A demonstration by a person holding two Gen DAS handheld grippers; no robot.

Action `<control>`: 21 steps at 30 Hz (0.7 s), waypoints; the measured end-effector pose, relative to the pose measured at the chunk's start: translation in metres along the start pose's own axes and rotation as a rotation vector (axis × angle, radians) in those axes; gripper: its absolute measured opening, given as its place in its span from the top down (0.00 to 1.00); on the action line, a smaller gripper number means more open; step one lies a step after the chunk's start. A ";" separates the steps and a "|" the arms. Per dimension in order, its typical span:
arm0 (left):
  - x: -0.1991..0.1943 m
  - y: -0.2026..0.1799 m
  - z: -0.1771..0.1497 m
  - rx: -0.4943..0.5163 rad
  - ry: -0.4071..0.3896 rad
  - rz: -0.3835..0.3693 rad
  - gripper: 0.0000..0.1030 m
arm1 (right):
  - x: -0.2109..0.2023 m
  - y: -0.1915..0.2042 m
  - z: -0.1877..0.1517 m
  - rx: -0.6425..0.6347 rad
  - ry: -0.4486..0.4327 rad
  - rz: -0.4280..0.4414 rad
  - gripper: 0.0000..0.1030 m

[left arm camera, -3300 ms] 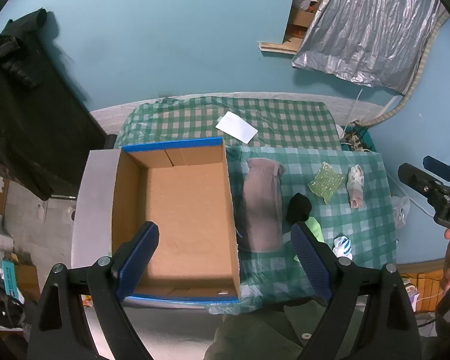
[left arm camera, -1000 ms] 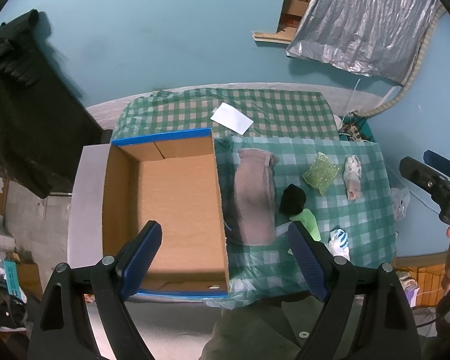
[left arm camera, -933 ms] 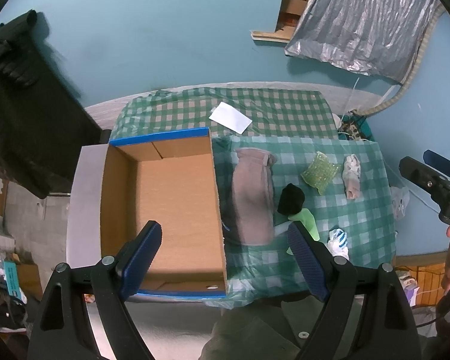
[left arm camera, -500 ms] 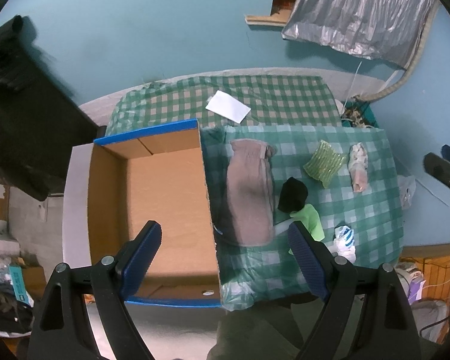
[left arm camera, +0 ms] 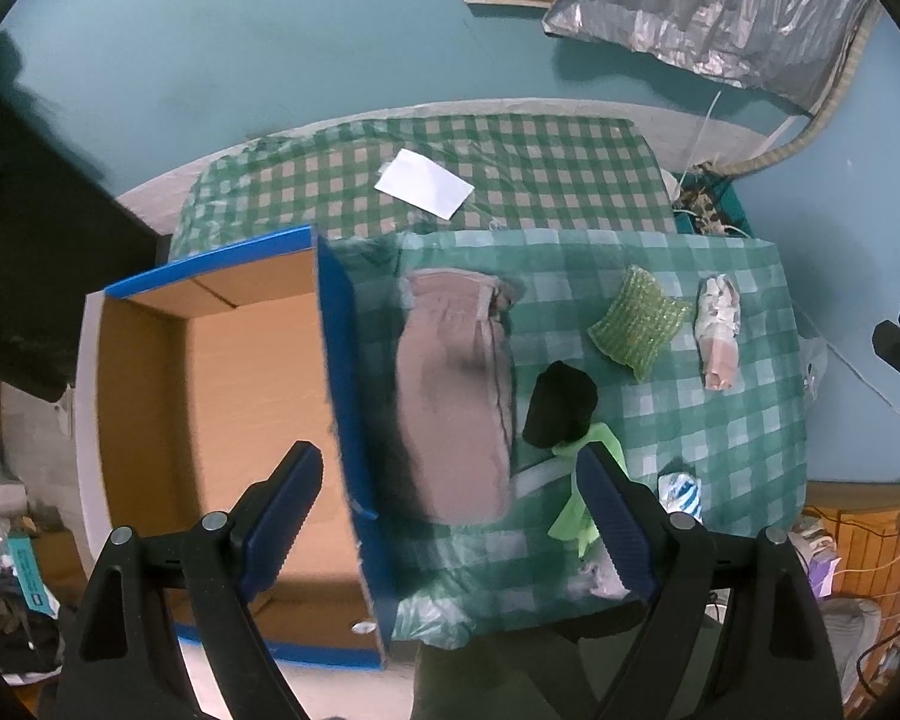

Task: Organize soft objects
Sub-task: 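Move left tool to the grey sock while right tool approaches the white-wrapped pink bundle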

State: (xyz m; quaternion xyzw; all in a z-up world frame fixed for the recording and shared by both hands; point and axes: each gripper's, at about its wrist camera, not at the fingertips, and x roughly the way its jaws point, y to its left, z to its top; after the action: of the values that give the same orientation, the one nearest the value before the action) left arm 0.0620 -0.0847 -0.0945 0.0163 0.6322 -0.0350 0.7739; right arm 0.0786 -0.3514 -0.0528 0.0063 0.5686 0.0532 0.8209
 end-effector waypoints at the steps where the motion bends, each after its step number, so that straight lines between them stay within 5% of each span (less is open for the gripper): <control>1: 0.006 -0.003 0.003 0.003 0.008 -0.001 0.15 | 0.004 -0.005 0.000 0.007 0.006 0.001 0.02; 21: 0.094 -0.030 0.031 -0.001 0.092 0.016 0.15 | 0.143 -0.065 -0.007 0.075 0.174 -0.010 0.02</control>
State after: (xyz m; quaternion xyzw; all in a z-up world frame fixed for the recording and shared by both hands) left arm 0.1088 -0.1198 -0.1802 0.0225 0.6669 -0.0275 0.7443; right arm 0.1273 -0.4024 -0.1936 0.0293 0.6392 0.0280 0.7680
